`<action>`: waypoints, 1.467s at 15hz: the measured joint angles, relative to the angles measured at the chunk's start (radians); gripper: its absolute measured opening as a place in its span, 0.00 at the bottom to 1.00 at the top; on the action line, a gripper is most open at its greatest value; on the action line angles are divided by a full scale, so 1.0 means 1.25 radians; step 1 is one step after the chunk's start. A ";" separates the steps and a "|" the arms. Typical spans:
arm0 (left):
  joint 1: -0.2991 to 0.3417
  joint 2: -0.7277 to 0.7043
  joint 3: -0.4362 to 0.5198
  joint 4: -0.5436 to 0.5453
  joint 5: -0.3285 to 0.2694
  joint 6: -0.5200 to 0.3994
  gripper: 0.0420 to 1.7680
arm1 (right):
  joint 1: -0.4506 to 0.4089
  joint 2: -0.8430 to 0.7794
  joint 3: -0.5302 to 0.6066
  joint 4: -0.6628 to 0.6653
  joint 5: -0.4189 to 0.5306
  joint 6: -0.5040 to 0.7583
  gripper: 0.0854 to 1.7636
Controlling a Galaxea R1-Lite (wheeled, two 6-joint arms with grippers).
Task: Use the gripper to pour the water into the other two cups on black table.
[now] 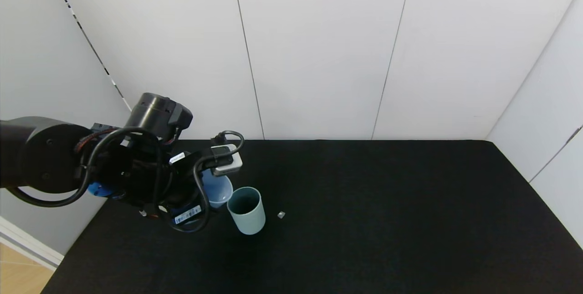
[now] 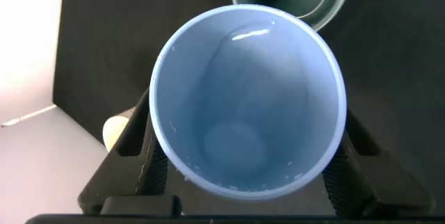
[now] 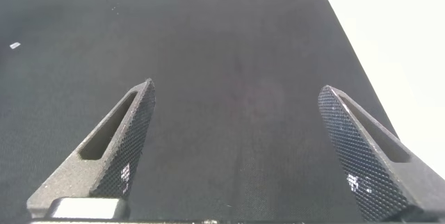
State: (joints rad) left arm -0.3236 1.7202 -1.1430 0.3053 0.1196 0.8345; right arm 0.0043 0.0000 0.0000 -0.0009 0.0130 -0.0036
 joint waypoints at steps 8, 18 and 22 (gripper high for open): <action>-0.042 0.042 -0.053 0.024 0.121 0.068 0.69 | 0.000 0.000 0.000 0.001 0.000 0.000 0.97; -0.065 0.062 -0.055 0.024 0.200 0.132 0.69 | 0.000 0.000 0.000 0.001 0.000 0.000 0.97; -0.065 0.061 -0.054 0.024 0.200 0.133 0.69 | 0.000 0.000 0.000 0.001 0.000 0.000 0.97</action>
State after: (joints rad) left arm -0.4049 1.7968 -1.2109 0.3353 0.3694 1.0002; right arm 0.0038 0.0000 0.0000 0.0000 0.0130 -0.0036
